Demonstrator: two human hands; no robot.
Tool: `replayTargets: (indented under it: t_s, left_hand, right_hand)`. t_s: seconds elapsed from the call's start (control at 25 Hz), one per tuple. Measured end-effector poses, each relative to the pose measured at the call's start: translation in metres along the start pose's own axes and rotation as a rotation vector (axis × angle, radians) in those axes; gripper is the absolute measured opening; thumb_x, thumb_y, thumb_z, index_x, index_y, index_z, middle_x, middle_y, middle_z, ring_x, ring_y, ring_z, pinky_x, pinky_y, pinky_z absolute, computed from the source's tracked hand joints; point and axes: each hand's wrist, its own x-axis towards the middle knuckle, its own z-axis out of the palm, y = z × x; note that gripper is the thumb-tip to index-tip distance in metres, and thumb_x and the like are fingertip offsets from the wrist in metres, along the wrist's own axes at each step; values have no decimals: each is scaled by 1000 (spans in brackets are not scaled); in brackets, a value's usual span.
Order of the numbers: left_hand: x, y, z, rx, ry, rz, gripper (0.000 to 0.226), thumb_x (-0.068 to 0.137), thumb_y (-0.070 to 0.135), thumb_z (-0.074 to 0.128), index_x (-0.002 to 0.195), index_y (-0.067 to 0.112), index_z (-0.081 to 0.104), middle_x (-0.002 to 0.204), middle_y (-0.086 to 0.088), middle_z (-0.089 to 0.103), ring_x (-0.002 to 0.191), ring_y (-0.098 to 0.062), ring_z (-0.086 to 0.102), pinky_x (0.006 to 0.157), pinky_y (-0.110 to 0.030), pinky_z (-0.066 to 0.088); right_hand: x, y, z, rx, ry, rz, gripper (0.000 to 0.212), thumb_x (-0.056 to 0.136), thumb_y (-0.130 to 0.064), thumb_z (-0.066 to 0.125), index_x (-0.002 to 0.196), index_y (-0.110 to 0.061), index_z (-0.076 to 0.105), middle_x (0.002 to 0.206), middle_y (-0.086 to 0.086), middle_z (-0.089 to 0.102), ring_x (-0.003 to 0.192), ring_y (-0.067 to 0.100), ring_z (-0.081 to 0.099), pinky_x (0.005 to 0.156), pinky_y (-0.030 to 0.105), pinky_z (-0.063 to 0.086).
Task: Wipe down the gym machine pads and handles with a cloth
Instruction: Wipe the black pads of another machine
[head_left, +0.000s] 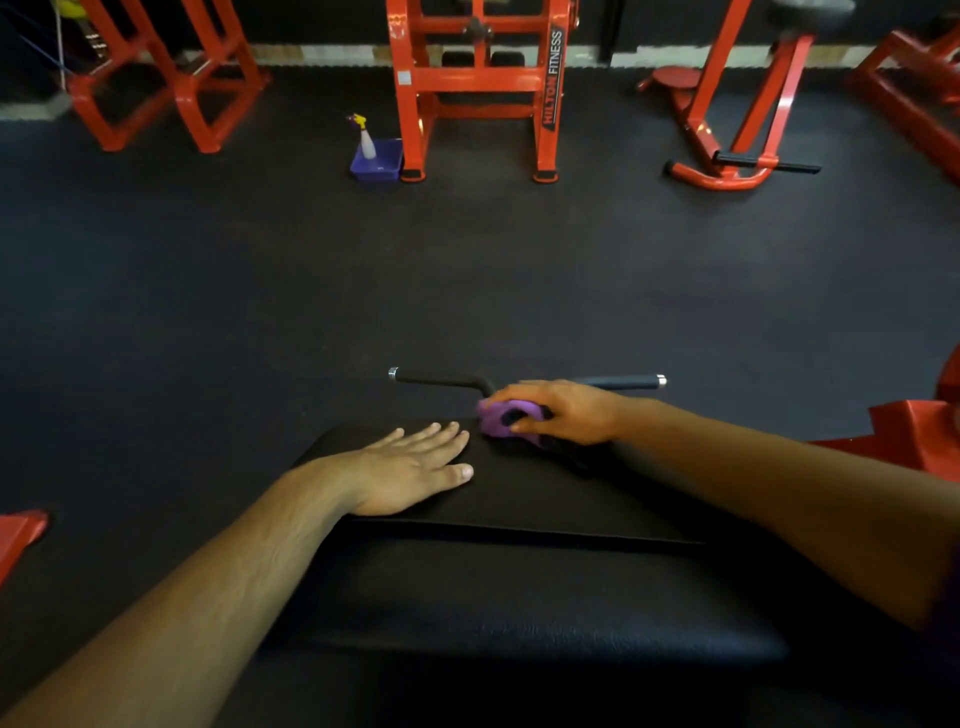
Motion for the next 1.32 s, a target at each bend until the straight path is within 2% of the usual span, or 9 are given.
replayTargets:
  t_s: [0.12,0.24,0.44,0.68,0.8,0.92,1.08,1.2,1.32]
  left_hand:
    - [-1,2,-1,-6,-3,9,67,106,63,14,163,34,-7,168,18,-16,153,-1,-18,128,-37,-9]
    - [-1,2,-3,-14,-8,10,66,107,61,16,163,33,-5,169,16,-14,154,-1,-15,128,-38,-8]
    - [-8,9,-7,-17,9,0,64,108,59,17,164,33,-3,170,14,-11,155,-3,-13,128,-36,-8]
    - [-10,17,-20,-34,-72,-33,66,109,56,26,165,33,0,171,12,-10,157,-7,-9,127,-37,-4]
    - [2,41,-38,-13,-53,-51,71,107,55,40,165,33,6,170,18,-7,158,-8,0,126,-36,3]
    - [26,71,-23,28,22,129,70,108,56,31,165,30,0,169,14,-14,156,-5,-9,127,-38,-4]
    - [46,67,-7,80,-49,186,67,108,59,17,164,30,-6,170,12,-16,154,-3,-17,128,-36,-9]
    - [49,61,-10,65,-66,202,74,101,69,12,163,34,-9,168,18,-19,151,1,-21,128,-35,-10]
    - [48,59,-9,59,-60,219,107,72,94,-1,162,36,-10,166,21,-20,150,3,-23,128,-36,-11]
  right_hand:
    - [-43,31,-14,38,19,100,40,98,-29,65,136,-34,56,133,-16,60,118,2,57,107,28,44]
    - [-23,17,-4,15,40,109,33,97,-39,64,129,-38,57,128,-17,62,115,6,60,106,41,47]
    - [23,-38,9,55,21,81,35,99,-32,61,133,-34,54,129,-9,60,111,9,58,102,37,48]
    - [-70,1,-63,-98,132,152,51,92,-33,73,139,-28,53,129,-13,60,112,5,57,99,23,44]
    - [-109,36,-61,-164,137,334,55,89,-44,74,138,-27,54,125,-11,57,115,12,57,100,28,44]
    - [-108,53,-27,-74,69,423,45,93,-54,63,134,-36,57,125,-8,64,113,17,62,103,34,46]
    - [-79,34,-14,30,80,256,37,99,-39,61,136,-32,58,125,-16,60,109,0,56,92,10,41]
    - [-81,40,-28,39,24,235,32,94,-36,69,125,-30,63,117,-10,65,104,6,61,94,23,49]
    - [-121,81,-62,-8,-117,495,26,84,-36,80,104,-39,64,105,-12,67,100,16,64,92,34,52]
